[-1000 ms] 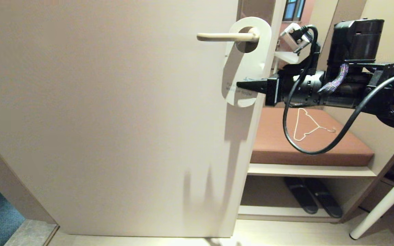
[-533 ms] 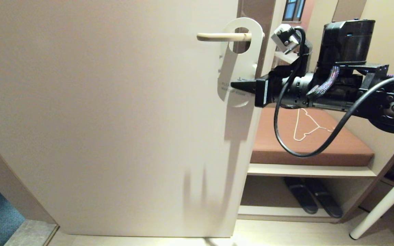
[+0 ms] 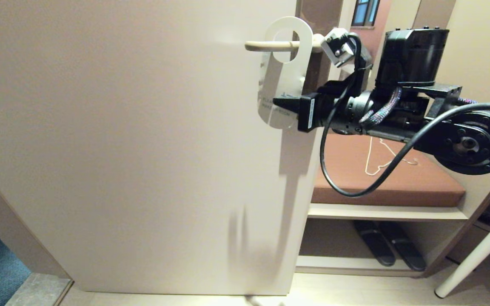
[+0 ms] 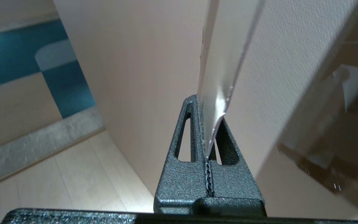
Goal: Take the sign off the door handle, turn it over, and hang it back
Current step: Take down the sign
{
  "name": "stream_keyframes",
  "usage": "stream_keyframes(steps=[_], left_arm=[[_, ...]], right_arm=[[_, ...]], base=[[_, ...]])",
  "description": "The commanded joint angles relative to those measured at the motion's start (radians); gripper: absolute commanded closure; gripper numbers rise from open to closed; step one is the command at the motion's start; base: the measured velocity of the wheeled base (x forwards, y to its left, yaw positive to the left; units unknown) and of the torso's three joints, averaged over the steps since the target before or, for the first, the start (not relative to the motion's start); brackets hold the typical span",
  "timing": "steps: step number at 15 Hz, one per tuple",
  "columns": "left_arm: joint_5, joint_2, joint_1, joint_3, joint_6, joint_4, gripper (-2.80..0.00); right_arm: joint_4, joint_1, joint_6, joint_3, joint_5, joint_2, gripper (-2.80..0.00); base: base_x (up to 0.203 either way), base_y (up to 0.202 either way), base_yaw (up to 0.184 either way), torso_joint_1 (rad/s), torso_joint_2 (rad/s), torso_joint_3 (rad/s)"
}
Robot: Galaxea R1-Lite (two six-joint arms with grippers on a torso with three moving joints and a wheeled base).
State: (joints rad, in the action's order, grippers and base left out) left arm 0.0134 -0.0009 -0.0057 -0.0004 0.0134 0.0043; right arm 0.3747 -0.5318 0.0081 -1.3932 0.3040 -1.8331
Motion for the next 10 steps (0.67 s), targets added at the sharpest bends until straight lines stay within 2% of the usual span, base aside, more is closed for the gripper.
stream_keyframes(steps=[1, 10], left_arm=[[0.000, 0.001, 0.000, 0.000, 0.000, 0.000, 0.00], [0.000, 0.001, 0.000, 0.000, 0.000, 0.000, 0.00]], right_arm=[[0.029, -0.015, 0.001, -0.002, 0.001, -0.019, 0.00], [0.137, -0.034, 0.001, 0.000, -0.012, -0.051, 0.00]], base=[[0.000, 0.000, 0.000, 0.000, 0.00, 0.000], [0.000, 0.000, 0.000, 0.000, 0.00, 0.000]])
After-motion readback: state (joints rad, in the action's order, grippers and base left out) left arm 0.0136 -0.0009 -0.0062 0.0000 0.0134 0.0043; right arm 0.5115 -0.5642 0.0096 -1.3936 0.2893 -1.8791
